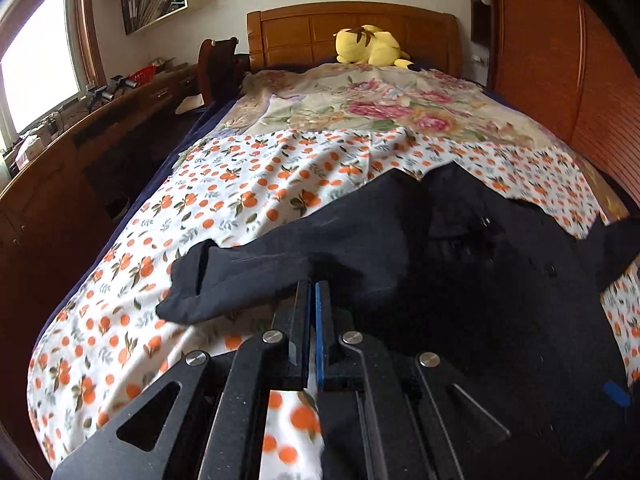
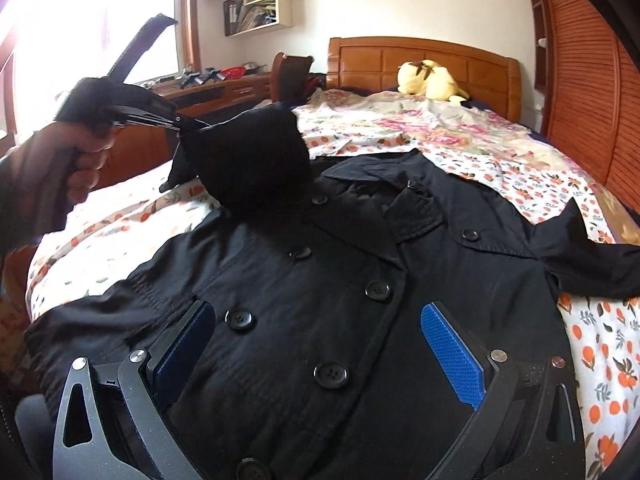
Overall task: Fold large clothes
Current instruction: 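Lift the sleeve with the left gripper and fold it across the coat body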
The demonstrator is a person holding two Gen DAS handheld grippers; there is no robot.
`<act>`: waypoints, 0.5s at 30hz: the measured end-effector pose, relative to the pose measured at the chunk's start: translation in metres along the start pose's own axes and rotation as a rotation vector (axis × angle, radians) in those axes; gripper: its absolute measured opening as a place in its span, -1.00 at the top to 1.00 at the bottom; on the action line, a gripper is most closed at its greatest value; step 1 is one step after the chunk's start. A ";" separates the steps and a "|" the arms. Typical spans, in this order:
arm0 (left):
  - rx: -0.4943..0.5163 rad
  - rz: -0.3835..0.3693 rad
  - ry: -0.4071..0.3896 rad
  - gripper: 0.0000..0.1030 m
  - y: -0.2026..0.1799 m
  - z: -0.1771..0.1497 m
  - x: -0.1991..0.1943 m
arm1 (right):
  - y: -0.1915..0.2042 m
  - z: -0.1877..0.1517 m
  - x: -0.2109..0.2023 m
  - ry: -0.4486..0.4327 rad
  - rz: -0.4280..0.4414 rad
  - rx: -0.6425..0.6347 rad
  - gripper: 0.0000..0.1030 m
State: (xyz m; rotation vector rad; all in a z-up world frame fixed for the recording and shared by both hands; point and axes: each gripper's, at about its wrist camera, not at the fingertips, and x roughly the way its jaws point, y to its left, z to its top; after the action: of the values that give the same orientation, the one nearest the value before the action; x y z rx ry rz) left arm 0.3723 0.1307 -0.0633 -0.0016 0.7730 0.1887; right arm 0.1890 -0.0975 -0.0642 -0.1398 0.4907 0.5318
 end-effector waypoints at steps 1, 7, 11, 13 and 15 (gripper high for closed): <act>0.001 0.004 0.005 0.96 -0.004 -0.008 -0.007 | -0.003 0.001 0.001 0.003 0.012 0.003 -0.99; 0.001 0.038 0.028 0.96 -0.010 -0.036 -0.021 | -0.007 0.012 0.002 0.005 0.049 0.014 -0.99; 0.010 0.013 0.041 0.95 -0.002 -0.047 -0.028 | -0.010 0.012 0.006 -0.002 0.037 0.030 -0.99; 0.013 0.000 0.046 0.94 0.002 -0.053 -0.031 | -0.010 0.011 0.007 -0.003 0.029 0.048 -0.99; 0.012 -0.005 0.044 0.72 0.009 -0.059 -0.032 | -0.009 0.010 0.009 -0.005 0.023 0.062 -0.99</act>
State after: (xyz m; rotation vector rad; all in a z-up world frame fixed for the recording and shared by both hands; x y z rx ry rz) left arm 0.3073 0.1299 -0.0831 0.0041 0.8176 0.1799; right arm 0.2048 -0.0985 -0.0598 -0.0739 0.5041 0.5384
